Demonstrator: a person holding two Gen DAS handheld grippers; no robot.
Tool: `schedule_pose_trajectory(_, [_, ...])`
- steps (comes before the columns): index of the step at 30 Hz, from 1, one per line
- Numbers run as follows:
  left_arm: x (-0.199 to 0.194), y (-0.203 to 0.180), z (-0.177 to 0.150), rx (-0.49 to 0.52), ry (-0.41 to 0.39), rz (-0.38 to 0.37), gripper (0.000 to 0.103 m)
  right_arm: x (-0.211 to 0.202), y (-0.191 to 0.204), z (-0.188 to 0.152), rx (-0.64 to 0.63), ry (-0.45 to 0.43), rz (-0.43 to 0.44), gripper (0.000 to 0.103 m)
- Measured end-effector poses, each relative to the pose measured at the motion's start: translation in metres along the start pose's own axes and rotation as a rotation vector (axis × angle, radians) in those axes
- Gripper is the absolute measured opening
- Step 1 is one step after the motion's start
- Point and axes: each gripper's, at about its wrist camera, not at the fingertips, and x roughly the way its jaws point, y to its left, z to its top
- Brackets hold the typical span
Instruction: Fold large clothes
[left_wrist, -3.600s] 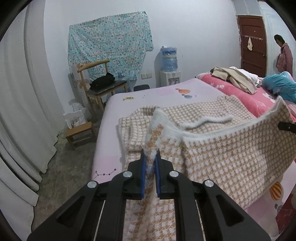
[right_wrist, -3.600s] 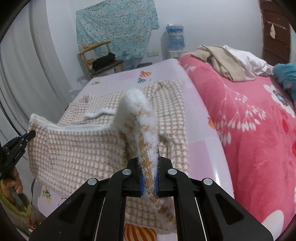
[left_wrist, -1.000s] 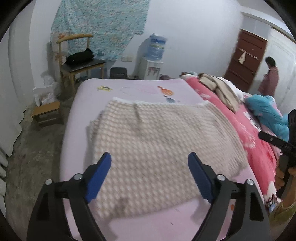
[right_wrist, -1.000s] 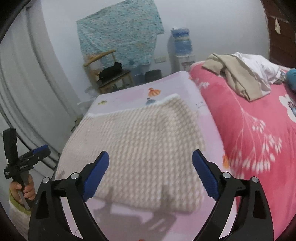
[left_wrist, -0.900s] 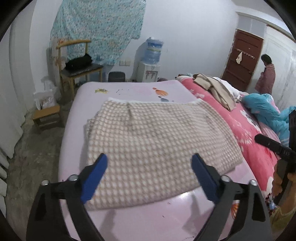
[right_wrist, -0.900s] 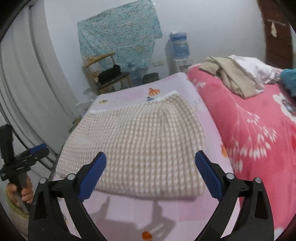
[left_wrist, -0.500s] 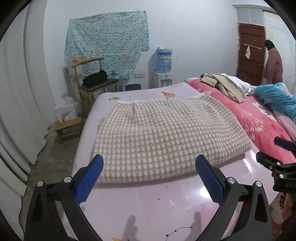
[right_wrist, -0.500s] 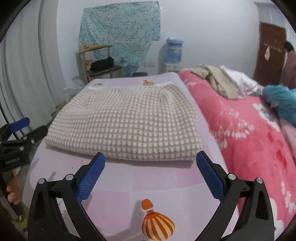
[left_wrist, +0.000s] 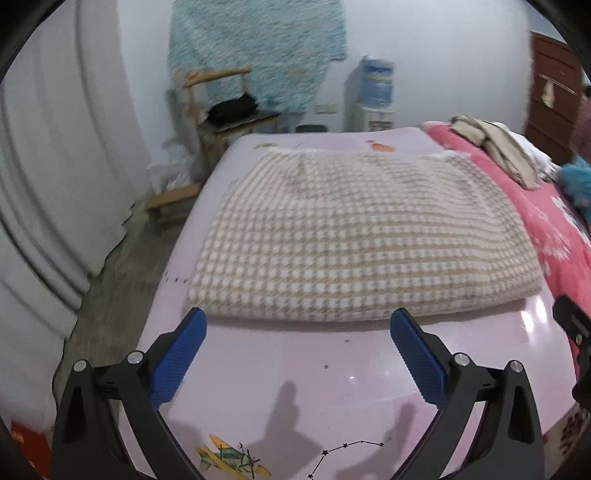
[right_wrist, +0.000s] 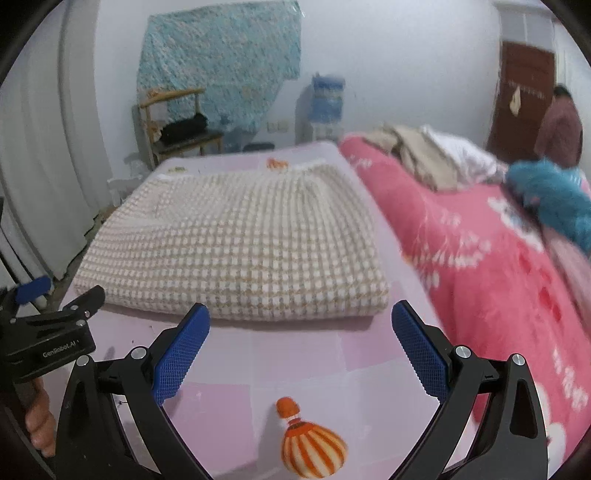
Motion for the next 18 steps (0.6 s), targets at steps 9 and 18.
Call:
schedule_pose_trajectory(9, [0.005, -0.002, -0.001, 0.016, 0.043, 0.015, 0.098, 0.021, 0.009, -0.007, -0.003, 0.099, 0.065, 0.095])
schedule_pose_trajectory(18, [0.004, -0.009, -0.002, 0.035, 0.073, -0.004, 0.098, 0.023, 0.010, -0.012, -0.003, 0.122, 0.056, 0.095])
